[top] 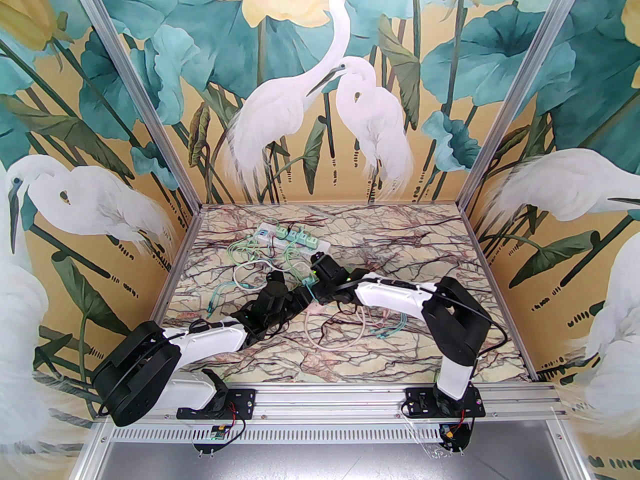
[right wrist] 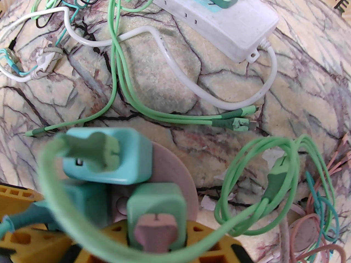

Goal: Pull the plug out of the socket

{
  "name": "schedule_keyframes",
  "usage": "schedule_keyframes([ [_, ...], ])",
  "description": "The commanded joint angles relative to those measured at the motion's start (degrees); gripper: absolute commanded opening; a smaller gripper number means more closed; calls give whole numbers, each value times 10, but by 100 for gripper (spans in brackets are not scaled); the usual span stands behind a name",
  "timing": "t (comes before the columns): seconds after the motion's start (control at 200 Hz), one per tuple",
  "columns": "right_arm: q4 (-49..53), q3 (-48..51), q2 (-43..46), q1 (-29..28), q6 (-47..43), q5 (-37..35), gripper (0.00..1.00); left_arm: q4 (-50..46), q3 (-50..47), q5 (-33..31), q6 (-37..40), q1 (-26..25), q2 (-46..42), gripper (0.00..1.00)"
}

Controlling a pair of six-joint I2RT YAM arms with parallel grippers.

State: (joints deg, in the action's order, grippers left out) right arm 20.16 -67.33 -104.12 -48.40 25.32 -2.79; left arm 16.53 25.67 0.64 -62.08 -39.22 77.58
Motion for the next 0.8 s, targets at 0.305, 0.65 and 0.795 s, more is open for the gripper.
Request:
schedule_keyframes([
  [0.305, 50, -39, 6, -29, 3, -22, 19, -118, -11, -17, 0, 11, 32, 42],
  [0.65, 69, -57, 0, -47, -18, -53, 19, -135, -3, -18, 4, 11, 35, 41],
  [0.795, 41, -31, 32, -9, 2, 12, 19, -133, -3, -15, 6, 11, 44, 41],
])
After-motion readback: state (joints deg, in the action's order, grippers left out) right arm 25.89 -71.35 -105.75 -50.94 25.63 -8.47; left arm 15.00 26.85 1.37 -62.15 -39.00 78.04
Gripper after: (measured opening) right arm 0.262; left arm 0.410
